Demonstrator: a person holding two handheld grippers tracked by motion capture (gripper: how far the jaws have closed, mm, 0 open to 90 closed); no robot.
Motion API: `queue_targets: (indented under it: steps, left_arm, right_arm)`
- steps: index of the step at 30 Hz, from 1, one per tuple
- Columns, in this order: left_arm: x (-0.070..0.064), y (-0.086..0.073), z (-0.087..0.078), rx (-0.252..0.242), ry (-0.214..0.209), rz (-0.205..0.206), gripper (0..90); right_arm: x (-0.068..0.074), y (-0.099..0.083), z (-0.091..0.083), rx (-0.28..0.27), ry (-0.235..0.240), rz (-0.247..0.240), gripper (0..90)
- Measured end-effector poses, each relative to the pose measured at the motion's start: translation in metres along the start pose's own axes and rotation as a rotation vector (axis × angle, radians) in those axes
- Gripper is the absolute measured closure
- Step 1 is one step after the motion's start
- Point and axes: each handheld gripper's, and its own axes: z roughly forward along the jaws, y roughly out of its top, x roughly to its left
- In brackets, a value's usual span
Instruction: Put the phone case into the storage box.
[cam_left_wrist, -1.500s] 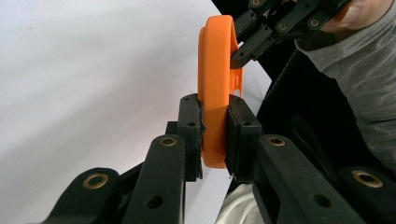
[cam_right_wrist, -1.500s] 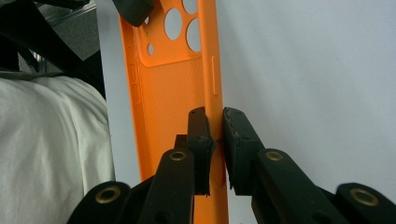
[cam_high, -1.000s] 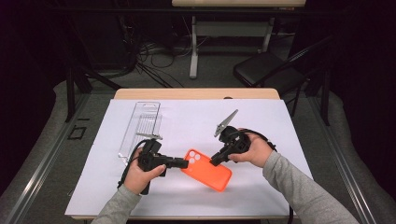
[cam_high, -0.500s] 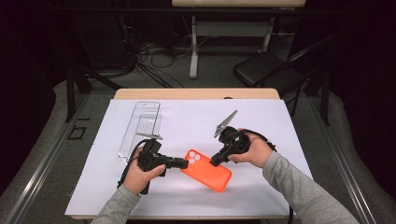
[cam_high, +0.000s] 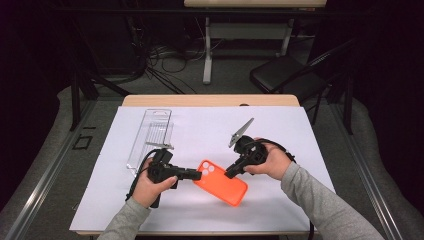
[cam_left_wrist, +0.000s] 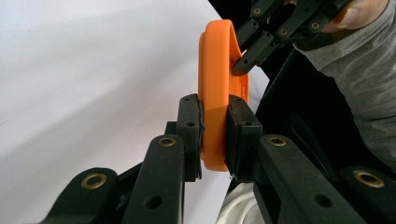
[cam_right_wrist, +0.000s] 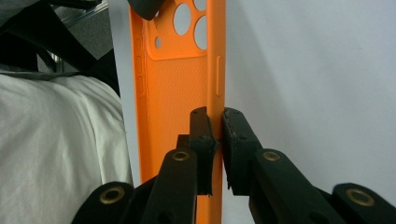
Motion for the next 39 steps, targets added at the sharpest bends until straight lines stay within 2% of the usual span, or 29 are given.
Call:
queue_targets:
  steps: [17, 24, 30, 34, 39]
  left_arm:
    - [0.0011, -0.0001, 0.0004, -0.001, -0.006, -0.001, 77.4]
    - [0.0021, 0.0001, 0.0005, 0.000, -0.015, -0.011, 74.4]
    - [0.0026, 0.0002, 0.0002, -0.006, -0.028, -0.014, 68.4]
    - [0.0027, 0.0001, -0.0007, -0.034, -0.020, -0.015, 61.0]
    - [0.0026, 0.0002, -0.0040, -0.065, -0.022, -0.007, 56.9]
  right_arm:
    - [-0.0001, 0.0000, 0.0000, 0.000, -0.001, 0.000, 83.5]
    - [0.0003, 0.0005, 0.0007, -0.003, 0.001, 0.000, 83.6]
    - [0.0011, 0.0011, 0.0011, -0.006, 0.004, 0.003, 83.5]
    - [0.0003, 0.0007, 0.0001, -0.003, 0.001, 0.006, 83.5]
    - [-0.0005, -0.0005, -0.0007, -0.005, -0.001, 0.020, 83.5]
